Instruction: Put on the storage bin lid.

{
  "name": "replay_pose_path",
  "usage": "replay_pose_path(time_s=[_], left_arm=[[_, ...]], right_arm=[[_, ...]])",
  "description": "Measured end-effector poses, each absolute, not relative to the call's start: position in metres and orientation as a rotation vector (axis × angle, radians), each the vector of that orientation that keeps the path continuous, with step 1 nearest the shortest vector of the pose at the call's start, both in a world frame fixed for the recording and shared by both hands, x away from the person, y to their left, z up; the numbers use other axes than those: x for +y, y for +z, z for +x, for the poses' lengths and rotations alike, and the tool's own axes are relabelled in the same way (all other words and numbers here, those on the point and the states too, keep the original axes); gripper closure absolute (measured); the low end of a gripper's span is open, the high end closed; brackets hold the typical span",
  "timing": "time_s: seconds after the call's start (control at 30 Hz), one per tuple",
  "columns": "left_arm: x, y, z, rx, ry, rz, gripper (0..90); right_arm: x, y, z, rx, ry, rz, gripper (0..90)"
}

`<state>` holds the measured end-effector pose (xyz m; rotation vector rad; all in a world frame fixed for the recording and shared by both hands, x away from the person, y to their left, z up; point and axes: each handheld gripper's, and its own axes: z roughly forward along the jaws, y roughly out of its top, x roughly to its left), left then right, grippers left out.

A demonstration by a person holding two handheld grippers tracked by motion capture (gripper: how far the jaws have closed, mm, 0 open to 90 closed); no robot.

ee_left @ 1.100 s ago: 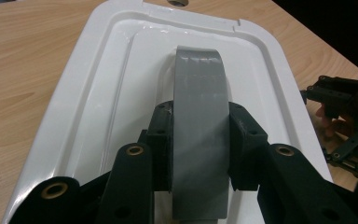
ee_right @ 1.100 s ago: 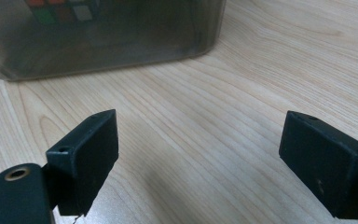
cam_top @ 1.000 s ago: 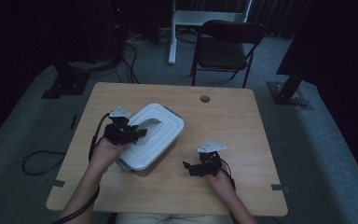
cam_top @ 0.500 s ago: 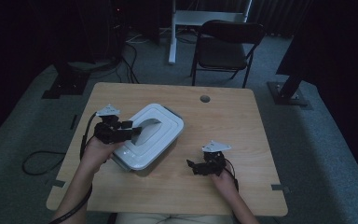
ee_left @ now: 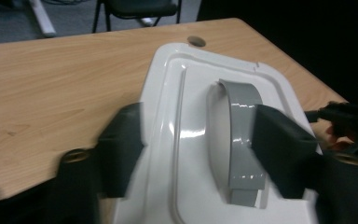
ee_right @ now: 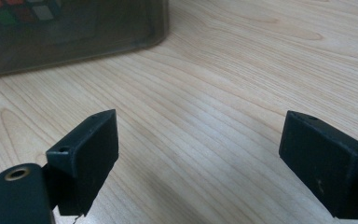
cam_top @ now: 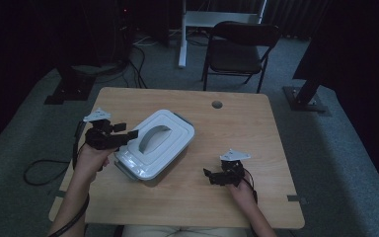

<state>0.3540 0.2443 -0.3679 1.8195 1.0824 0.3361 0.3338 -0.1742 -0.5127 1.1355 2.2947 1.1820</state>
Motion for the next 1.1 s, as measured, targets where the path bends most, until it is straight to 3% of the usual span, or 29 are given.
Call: replay_pose_path(time_s=[0.13,0.2,0.3,0.4,0.77,1.1], left_arm=[[0.252,-0.374,0.357,1.100,0.395,1.800,25.8],[0.254,-0.377,0.358,1.107,0.410,1.791,16.5],[0.266,-0.389,0.365,1.170,0.453,1.771,14.7],[0.270,-0.395,0.368,1.197,0.461,1.767,1.3],[0.297,-0.441,0.388,1.316,0.547,1.659,0.8],[0.304,-0.476,0.399,1.381,0.591,1.705,0.8]], right_arm=[[-0.176,-0.514,0.334,2.295,1.178,1.139,11.6],[-0.176,-0.514,0.334,2.297,1.178,1.139,11.6],[-0.175,-0.513,0.334,2.300,1.182,1.133,11.6],[-0.175,-0.513,0.334,2.304,1.177,1.133,11.6],[-0.173,-0.514,0.333,2.319,1.182,1.134,11.6],[-0.173,-0.516,0.334,2.323,1.180,1.137,11.6]])
